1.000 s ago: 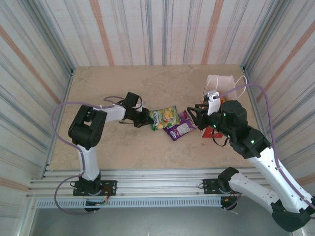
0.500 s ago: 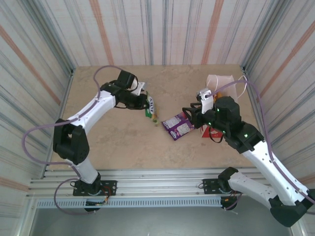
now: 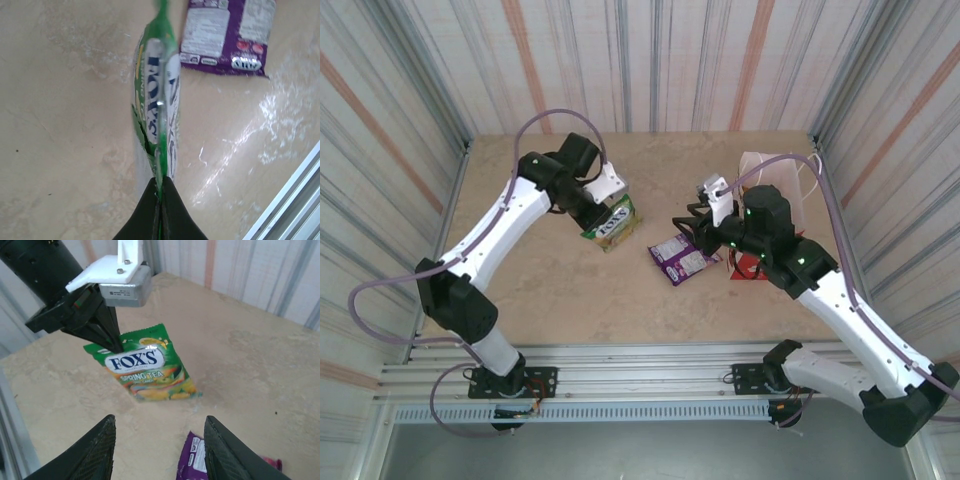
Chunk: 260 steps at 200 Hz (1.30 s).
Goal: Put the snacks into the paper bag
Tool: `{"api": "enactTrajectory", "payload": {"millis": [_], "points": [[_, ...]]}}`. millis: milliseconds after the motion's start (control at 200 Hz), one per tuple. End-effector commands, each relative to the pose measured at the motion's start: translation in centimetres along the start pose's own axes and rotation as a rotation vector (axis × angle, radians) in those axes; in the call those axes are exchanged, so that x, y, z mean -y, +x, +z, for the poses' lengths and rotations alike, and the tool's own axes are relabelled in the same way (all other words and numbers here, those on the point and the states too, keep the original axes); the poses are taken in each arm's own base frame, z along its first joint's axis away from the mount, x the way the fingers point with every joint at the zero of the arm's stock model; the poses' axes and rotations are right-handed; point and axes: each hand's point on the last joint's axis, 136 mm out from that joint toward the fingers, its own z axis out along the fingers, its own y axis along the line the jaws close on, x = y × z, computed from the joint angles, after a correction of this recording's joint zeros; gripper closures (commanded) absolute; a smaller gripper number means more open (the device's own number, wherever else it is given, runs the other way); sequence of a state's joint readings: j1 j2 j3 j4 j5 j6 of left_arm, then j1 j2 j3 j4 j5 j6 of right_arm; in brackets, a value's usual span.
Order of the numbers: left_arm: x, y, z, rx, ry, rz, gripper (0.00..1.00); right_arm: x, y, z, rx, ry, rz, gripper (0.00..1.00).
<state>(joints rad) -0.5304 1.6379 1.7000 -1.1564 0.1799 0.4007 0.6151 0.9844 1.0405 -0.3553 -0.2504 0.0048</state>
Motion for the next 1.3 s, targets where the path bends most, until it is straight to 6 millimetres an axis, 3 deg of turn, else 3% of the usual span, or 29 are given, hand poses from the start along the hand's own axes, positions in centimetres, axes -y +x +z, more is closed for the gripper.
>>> {"api": "enactTrajectory", "payload": {"millis": [0,306,691,1077,1162,1298], "points": [[0.8,0.2,-3.4,0.038,-0.055,0.188,1.0,-1.5,0.3,1.2,-0.015,-0.103,-0.089,0.49],[4.6,-1.0,-5.4,0.096,-0.076,0.456,1.0,-3.0,2.0,3.2,-0.073,-0.235,-0.182,0.3],[6.9,-2.7,-8.4,0.245,-0.045,0.507,1.0,-4.2,3.2,4.8,-0.068,-0.35,-0.192,0.27],[8.0,-4.1,-10.9,0.374,-0.023,0.452,1.0,-5.0,4.8,6.2,-0.038,-0.413,-0.209,0.36],[7.7,-4.4,-11.1,0.38,-0.043,0.439,1.0,-5.4,5.1,6.3,-0.039,-0.43,-0.223,0.43],[7.1,-4.8,-11.0,0.386,-0.065,0.404,1.0,-5.1,4.7,6.4,-0.008,-0.398,-0.241,0.61]]}}
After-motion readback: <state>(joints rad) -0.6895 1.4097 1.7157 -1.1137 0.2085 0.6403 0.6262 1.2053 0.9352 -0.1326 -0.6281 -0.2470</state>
